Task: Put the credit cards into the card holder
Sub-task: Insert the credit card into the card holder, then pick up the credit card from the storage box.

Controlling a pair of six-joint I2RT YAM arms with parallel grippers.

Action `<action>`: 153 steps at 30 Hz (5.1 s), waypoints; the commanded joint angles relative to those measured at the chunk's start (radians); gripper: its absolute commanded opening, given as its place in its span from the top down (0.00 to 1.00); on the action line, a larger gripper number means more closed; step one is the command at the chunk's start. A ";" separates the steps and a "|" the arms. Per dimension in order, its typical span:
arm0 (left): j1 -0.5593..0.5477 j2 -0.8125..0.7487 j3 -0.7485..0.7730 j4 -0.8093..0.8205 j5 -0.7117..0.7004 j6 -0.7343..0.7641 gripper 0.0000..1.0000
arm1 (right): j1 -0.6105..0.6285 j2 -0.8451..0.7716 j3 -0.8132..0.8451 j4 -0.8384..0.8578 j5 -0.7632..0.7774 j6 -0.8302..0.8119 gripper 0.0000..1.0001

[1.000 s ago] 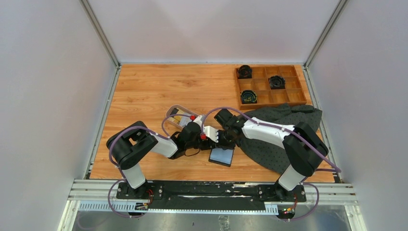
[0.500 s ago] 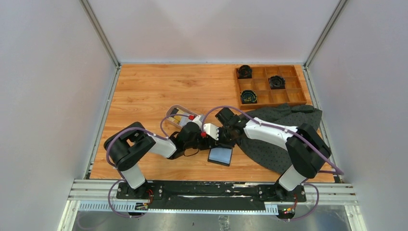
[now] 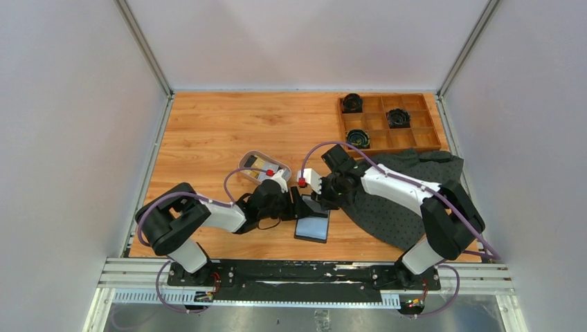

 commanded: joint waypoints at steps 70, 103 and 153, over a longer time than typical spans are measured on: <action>0.027 -0.883 -0.276 -0.355 0.057 0.049 0.00 | -0.247 0.035 0.118 -0.112 -0.181 0.128 0.66; -0.036 -0.075 -0.260 0.265 0.018 -0.132 0.98 | 0.071 0.288 0.178 -0.069 -0.133 0.186 0.99; -0.040 -0.437 -0.307 -0.045 0.030 -0.111 0.44 | -0.060 0.107 0.171 -0.212 -0.212 -0.078 0.75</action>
